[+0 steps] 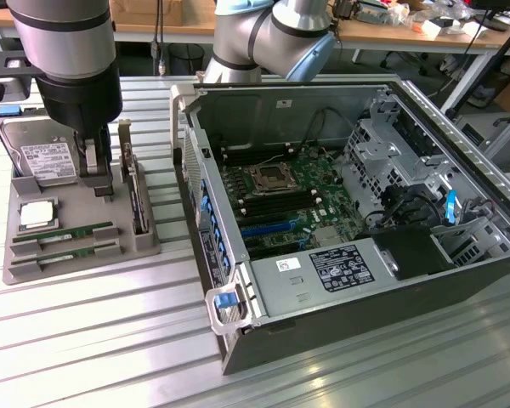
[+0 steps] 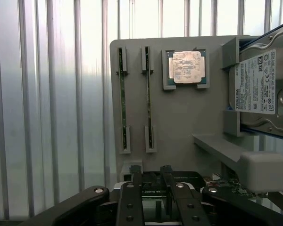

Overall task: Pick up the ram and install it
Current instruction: 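Pick up the ram and move it above insertion slot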

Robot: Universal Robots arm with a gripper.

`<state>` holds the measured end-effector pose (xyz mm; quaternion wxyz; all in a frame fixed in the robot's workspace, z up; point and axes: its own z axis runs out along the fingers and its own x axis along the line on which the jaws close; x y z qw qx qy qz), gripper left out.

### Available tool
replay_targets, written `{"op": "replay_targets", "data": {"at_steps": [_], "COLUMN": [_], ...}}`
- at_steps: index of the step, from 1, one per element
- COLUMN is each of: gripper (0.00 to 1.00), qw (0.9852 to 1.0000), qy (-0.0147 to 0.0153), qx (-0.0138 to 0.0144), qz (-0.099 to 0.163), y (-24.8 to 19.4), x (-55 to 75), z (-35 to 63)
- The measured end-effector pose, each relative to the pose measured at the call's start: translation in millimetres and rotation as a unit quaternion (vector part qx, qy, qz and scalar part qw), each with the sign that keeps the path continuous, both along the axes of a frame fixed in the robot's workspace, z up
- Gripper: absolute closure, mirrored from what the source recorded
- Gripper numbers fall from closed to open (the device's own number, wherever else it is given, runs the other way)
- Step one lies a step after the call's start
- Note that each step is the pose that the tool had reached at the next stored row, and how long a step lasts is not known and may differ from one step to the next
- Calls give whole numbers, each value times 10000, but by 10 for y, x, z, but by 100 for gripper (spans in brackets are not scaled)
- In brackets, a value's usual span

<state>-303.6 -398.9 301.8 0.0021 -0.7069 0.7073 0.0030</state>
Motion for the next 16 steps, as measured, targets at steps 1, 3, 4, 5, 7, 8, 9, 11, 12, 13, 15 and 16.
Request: {"op": "replay_targets", "data": {"at_steps": [1, 3, 4, 5, 7, 8, 9, 11, 12, 13, 15, 16], "gripper": [70, 70, 70, 70, 70, 70, 70, 70, 70, 70, 70, 70], "qw": [10000, 10000, 10000, 10000, 10000, 10000, 10000, 10000, 10000, 10000, 10000, 10000], "qy": [0, 0, 0, 0, 0, 0, 0, 0, 0, 0, 0, 0], "qx": [0, 0, 0, 0, 0, 0, 0, 0, 0, 0, 0, 0], "qz": [0, 0, 0, 0, 0, 0, 0, 0, 0, 0, 0, 0], "y": [0, 0, 0, 0, 0, 0, 0, 0, 0, 0, 0, 0], "x": [0, 0, 0, 0, 0, 0, 0, 0, 0, 0, 0, 0], "z": [-2, -6, -8, -12, -20, -24, -26, -34, -35, -38, -44, -48]}}
